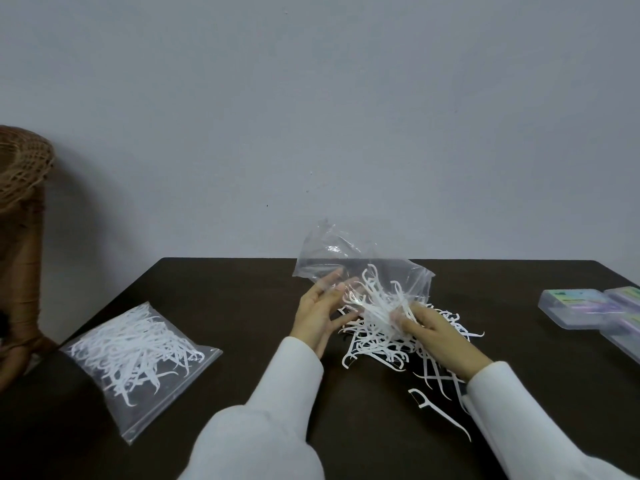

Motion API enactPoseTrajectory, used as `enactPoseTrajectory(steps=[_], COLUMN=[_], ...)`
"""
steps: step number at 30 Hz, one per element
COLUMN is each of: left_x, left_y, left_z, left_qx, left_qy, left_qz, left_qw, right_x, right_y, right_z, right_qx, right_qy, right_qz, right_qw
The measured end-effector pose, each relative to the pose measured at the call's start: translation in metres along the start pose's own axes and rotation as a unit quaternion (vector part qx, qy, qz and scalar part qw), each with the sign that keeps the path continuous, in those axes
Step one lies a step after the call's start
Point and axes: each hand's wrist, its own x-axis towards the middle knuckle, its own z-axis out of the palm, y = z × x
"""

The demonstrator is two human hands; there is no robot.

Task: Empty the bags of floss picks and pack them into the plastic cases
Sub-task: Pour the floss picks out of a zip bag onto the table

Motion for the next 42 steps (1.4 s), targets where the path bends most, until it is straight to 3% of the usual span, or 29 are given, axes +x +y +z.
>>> enactPoseTrajectory(steps=[11, 18, 22, 30, 32, 37, 42], left_x=[0.002, 0.004, 0.006, 0.004, 0.003, 0.000, -0.006], left_y=[0.003, 0.010, 0.015, 0.013, 0.011, 0.004, 0.004], left_z=[-0.008, -0.021, -0.027, -0.021, -0.016, -0.002, 0.012], left_qx=[-0.040, -0.049, -0.061, -0.081, -0.114, -0.154, -0.171], left_qy=[0.071, 0.170, 0.218, 0.200, 0.177, 0.120, 0.057], left_qz=[0.038, 0.090, 0.106, 0.087, 0.061, -0.001, -0.051], left_qw=[0.996, 0.980, 0.968, 0.973, 0.976, 0.981, 0.982], right_x=[0.001, -0.001, -0.002, -0.004, -0.004, -0.004, -0.001], right_y=[-0.001, 0.002, 0.005, 0.002, 0.003, -0.006, -0.005], right_z=[-0.005, -0.011, -0.015, -0.014, -0.014, -0.008, -0.002], right_qx=[0.032, -0.108, -0.237, -0.294, -0.267, -0.041, 0.025], right_qy=[0.093, 0.111, 0.107, 0.148, 0.160, 0.164, 0.172], right_qz=[-0.016, 0.016, 0.022, 0.017, -0.009, -0.063, -0.043], right_qw=[0.995, 0.988, 0.965, 0.944, 0.950, 0.984, 0.984])
